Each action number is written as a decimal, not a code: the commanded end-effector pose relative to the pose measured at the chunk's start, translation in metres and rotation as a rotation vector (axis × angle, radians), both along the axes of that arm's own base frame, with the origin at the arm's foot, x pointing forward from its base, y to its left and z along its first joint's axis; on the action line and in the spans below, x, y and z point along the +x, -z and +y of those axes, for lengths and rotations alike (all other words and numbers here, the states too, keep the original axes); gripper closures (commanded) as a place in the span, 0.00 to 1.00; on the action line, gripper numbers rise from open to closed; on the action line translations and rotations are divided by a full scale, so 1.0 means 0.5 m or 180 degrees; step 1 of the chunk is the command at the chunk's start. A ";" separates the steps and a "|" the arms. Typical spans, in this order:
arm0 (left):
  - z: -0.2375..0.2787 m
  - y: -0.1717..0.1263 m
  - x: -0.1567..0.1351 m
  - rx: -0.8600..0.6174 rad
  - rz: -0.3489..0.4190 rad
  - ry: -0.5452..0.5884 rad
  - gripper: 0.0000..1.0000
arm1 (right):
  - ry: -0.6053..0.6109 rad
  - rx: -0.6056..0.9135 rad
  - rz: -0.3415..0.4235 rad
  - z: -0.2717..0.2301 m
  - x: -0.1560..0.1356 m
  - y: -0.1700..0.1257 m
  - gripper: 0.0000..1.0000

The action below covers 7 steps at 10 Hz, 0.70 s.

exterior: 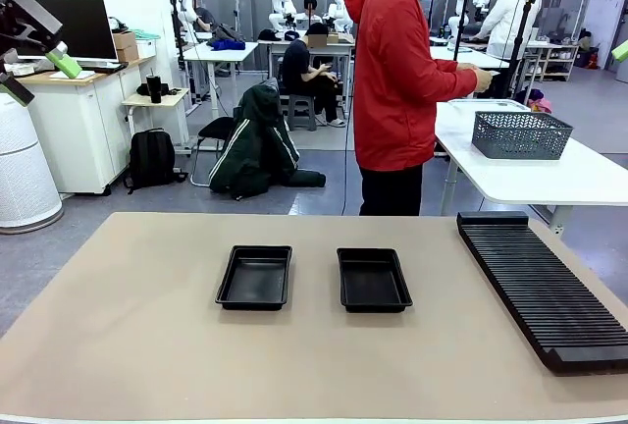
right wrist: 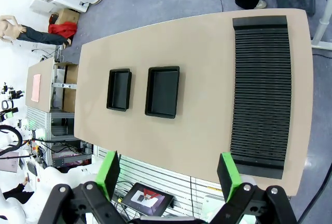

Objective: Inspect and transfer BCBs to ESD trays.
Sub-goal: Pick up the Blank PCB from the PCB Rack and place it in the left ESD tray.

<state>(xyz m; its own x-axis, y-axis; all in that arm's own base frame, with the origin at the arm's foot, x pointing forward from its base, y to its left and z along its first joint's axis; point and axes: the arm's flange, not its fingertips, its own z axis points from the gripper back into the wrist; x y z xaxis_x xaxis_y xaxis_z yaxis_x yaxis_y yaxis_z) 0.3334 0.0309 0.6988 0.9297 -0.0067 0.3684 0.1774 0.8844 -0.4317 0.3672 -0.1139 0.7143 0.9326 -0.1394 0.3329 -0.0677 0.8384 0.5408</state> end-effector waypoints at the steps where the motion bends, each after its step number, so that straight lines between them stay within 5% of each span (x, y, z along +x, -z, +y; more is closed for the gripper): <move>1: 0.000 0.012 -0.014 -0.0053 0.0119 -0.0068 0.00 | -0.0012 -0.0001 -0.0001 -0.001 -0.001 0.001 0.00; 7: 0.046 0.016 -0.058 -0.0158 0.0211 -0.0293 0.00 | -0.0012 -0.0001 -0.0001 -0.001 -0.001 0.001 0.00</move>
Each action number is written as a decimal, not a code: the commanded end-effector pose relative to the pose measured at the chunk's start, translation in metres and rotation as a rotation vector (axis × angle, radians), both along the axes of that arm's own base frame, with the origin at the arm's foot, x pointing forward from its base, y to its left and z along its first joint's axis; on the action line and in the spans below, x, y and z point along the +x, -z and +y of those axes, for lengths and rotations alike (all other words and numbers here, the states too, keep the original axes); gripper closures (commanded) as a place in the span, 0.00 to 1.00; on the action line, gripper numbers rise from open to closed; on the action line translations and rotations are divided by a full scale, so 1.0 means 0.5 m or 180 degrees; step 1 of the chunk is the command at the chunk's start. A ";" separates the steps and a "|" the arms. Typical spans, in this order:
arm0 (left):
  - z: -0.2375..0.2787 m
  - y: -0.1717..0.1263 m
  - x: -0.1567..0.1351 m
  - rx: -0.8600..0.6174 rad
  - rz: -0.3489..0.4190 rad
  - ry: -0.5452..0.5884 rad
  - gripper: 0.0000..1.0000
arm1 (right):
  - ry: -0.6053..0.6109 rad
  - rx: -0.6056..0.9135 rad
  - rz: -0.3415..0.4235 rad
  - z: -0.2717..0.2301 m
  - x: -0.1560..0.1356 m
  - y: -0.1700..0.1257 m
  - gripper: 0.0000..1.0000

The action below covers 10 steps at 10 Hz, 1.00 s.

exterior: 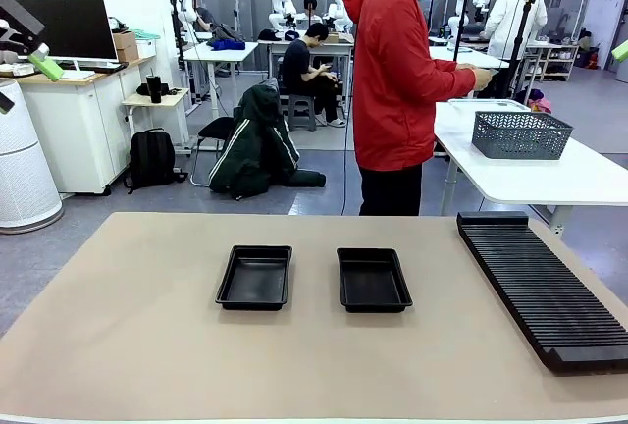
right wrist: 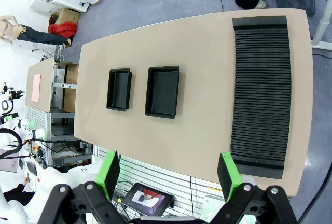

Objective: Inspect and transfer BCBs to ESD trays.
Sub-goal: Pick up the Blank PCB from the PCB Rack and place it in the left ESD tray.

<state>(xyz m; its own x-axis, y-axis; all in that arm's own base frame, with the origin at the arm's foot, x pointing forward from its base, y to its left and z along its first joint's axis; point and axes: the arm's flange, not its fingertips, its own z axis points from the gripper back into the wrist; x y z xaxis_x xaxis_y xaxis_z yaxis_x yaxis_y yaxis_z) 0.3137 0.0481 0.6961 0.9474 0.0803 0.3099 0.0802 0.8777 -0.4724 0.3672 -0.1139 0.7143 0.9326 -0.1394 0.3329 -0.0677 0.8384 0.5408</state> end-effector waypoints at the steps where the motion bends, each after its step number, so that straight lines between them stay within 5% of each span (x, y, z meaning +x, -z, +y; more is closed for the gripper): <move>1: 0.021 0.009 -0.025 -0.0046 -0.0013 -0.0069 0.00 | -0.0012 -0.0001 -0.0001 -0.001 -0.001 0.001 0.00; 10: 0.024 -0.022 -0.025 0.0213 0.0150 -0.0145 0.00 | -0.0012 -0.0001 -0.0001 -0.001 -0.001 0.001 0.00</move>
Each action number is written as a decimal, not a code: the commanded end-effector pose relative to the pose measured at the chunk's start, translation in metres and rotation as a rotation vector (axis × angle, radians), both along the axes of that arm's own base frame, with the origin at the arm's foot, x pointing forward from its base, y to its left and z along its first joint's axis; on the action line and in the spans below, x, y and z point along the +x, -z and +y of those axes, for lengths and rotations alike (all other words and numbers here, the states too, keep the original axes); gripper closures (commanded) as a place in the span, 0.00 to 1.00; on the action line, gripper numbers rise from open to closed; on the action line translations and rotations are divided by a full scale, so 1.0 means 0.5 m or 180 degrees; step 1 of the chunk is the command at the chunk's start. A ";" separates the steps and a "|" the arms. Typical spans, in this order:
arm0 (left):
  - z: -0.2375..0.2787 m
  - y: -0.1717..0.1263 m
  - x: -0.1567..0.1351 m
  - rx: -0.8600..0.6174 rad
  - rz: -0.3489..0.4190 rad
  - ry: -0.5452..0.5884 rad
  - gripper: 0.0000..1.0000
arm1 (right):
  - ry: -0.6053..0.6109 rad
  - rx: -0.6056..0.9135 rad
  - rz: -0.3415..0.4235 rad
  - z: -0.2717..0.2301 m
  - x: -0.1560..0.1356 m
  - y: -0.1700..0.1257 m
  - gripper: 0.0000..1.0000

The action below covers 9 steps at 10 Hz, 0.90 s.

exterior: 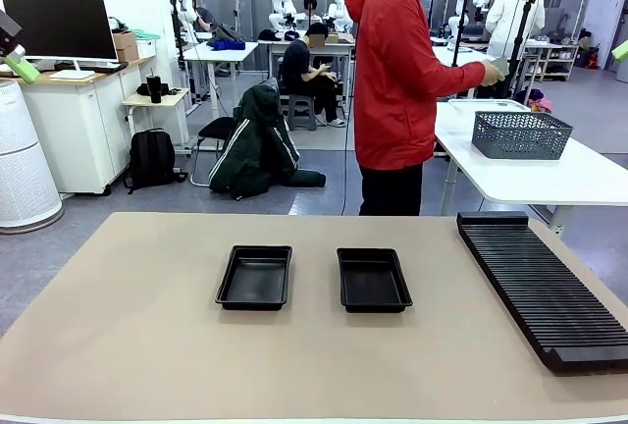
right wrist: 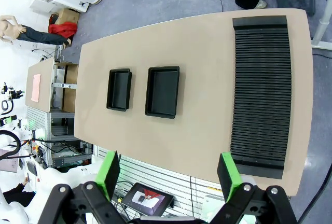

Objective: Inspect and transfer BCBs to ESD trays.
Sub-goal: Pick up the Blank PCB from the PCB Rack and place it in the left ESD tray.

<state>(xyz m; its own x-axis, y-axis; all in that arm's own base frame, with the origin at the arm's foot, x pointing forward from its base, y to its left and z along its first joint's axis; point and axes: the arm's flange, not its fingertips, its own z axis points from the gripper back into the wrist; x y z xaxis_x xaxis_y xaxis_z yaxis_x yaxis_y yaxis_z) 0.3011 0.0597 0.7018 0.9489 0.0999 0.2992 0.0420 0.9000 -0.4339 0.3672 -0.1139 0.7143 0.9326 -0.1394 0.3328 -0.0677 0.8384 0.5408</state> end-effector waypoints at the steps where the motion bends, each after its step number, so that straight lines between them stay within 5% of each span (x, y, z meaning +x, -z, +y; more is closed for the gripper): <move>1: -0.003 -0.016 0.002 0.0103 0.0110 -0.0037 0.00 | -0.0012 -0.0001 -0.0001 -0.001 -0.001 0.001 0.00; 9: 0.009 -0.043 0.004 0.0266 0.0091 -0.0060 0.00 | -0.0012 -0.0001 -0.0001 -0.001 -0.001 0.001 0.00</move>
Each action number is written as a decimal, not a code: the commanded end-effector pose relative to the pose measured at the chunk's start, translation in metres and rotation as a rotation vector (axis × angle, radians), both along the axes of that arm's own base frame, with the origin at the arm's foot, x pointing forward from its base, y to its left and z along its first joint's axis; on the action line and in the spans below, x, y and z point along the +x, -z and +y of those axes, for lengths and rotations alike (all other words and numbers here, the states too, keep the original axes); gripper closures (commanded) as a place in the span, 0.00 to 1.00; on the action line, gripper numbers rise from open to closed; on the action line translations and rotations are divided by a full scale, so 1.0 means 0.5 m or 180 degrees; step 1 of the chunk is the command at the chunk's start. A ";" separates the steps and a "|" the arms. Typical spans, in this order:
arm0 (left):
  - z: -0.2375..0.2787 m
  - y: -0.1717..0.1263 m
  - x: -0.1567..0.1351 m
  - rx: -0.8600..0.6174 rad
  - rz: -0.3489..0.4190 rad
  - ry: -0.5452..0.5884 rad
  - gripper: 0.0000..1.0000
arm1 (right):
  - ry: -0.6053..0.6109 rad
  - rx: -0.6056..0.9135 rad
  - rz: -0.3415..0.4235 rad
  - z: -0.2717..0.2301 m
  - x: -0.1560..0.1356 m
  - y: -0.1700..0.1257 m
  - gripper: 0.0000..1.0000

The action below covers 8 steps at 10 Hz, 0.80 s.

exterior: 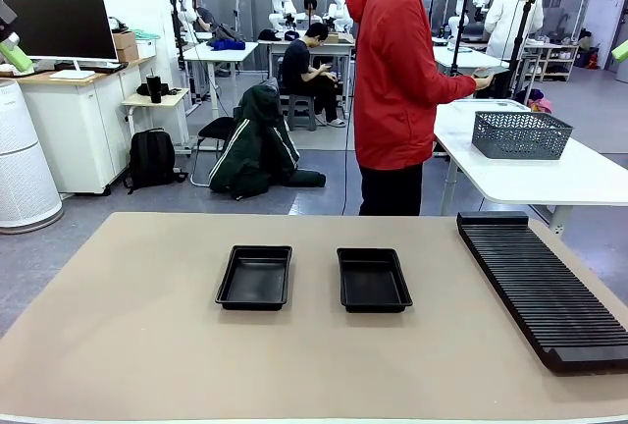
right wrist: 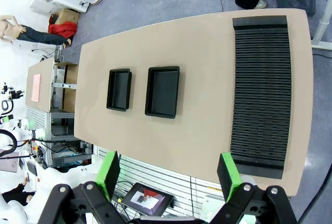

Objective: Inspect and transfer BCBs to ESD trays.
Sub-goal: Pick up the Blank PCB from the PCB Rack and place it in the left ESD tray.

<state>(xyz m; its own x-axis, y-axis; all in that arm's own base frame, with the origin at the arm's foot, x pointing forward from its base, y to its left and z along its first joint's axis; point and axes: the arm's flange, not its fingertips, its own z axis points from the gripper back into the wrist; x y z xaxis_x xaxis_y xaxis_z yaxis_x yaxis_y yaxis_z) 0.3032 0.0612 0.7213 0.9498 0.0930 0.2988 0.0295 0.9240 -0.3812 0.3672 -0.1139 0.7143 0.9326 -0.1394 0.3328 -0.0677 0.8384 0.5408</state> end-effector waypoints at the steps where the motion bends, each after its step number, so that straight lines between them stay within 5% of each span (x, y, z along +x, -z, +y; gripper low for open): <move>1: 0.007 -0.006 0.000 0.0118 0.0045 -0.0018 0.00 | -0.0012 -0.0001 -0.0001 -0.001 -0.001 0.001 0.00; 8: -0.002 -0.023 0.008 0.0270 -0.0044 0.0037 0.00 | -0.0012 -0.0001 -0.0001 -0.001 -0.001 0.001 0.00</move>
